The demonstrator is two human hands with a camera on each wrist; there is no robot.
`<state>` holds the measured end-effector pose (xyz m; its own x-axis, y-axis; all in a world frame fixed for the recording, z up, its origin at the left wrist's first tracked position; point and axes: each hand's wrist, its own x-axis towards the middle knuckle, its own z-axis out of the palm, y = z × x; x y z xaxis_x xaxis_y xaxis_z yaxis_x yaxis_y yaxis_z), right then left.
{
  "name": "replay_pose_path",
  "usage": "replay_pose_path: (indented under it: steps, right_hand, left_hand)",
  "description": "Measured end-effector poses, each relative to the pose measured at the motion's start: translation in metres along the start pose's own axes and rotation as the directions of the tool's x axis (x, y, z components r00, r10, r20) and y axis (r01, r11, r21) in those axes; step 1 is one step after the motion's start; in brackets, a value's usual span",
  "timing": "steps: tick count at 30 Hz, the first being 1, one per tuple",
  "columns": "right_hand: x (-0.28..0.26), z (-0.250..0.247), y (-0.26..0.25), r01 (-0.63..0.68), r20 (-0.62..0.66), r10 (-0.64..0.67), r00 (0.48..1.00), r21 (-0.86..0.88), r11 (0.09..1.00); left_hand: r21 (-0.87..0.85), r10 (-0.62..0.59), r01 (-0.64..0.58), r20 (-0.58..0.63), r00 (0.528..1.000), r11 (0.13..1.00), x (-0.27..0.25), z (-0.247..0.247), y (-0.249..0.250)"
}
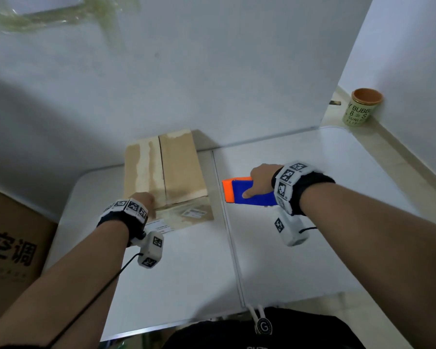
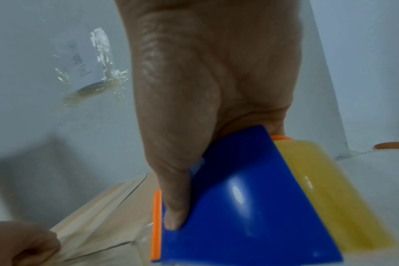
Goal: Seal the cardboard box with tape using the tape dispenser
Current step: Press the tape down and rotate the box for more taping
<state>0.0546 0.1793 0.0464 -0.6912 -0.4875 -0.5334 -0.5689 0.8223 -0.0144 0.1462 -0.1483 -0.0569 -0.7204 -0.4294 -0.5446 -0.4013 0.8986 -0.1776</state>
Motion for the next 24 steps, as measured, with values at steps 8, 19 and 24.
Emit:
replay_pose_path:
  steps: [8,19,24]
  right_hand:
    - [0.012,0.013,-0.011,-0.021,-0.051,0.023,0.998,0.034,0.999]
    - [0.027,0.024,-0.017,-0.087,-0.074,0.089,0.993,0.038,0.996]
    - [0.026,0.024,-0.015,-0.084,-0.04,0.087,0.995,0.066,0.994]
  left_hand:
    - [0.037,0.029,-0.026,-0.08,0.996,0.999,-0.031,-0.003,0.009]
    - [-0.054,0.401,-0.412,-0.153,0.903,0.909,-0.022,-0.008,0.049]
    - [-0.066,0.409,-0.425,-0.179,0.895,0.903,-0.03,-0.011,0.05]
